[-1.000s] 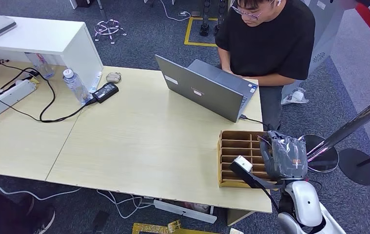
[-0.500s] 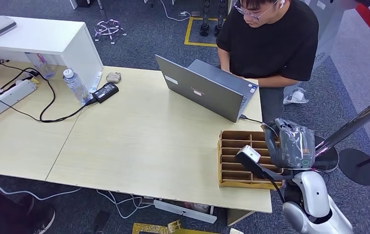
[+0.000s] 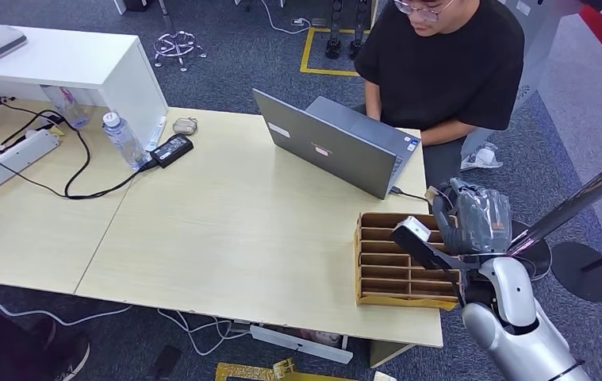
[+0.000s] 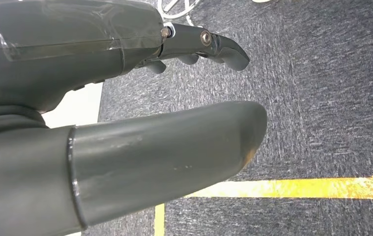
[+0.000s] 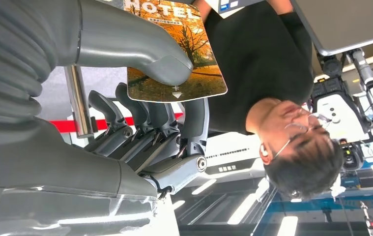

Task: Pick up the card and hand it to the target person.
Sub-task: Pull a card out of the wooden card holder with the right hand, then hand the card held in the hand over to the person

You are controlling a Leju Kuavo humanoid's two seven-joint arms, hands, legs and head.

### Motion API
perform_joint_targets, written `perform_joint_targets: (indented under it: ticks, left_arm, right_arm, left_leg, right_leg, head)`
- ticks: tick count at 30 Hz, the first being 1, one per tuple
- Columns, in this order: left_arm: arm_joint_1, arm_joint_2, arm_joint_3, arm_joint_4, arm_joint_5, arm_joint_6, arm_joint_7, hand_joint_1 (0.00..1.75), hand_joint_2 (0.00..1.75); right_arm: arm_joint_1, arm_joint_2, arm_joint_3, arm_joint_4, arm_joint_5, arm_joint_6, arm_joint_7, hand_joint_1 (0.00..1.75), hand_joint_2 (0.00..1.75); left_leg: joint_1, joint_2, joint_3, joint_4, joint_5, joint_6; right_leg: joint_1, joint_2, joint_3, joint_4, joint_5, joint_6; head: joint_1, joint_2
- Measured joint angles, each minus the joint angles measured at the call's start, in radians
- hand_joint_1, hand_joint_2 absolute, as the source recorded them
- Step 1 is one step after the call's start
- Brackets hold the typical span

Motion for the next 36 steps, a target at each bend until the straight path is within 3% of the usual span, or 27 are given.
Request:
perform_joint_targets:
  ticks: [21, 36]
  left_arm:
    - [0.0, -0.006, -0.004, 0.0, -0.015, -0.018, 0.006, 0.0, 0.0]
    - [0.0, -0.007, -0.009, 0.0, -0.026, -0.028, -0.001, 0.0, 0.0]
  right_arm:
    - [-0.073, 0.043, 0.022, 0.225, -0.09, -0.085, -0.057, 1.5, 1.75]
    - [-0.074, 0.051, 0.019, 0.258, -0.084, -0.191, -0.067, 1.47, 1.75]
  left_leg:
    - [0.0, 0.0, 0.0, 0.0, 0.0, 0.0]
    - [0.0, 0.0, 0.0, 0.0, 0.0, 0.0]
  right_leg:
    - [0.0, 0.0, 0.0, 0.0, 0.0, 0.0]
    - [0.0, 0.0, 0.0, 0.0, 0.0, 0.0]
  head:
    - [0.0, 0.0]
    - [0.0, 0.0]
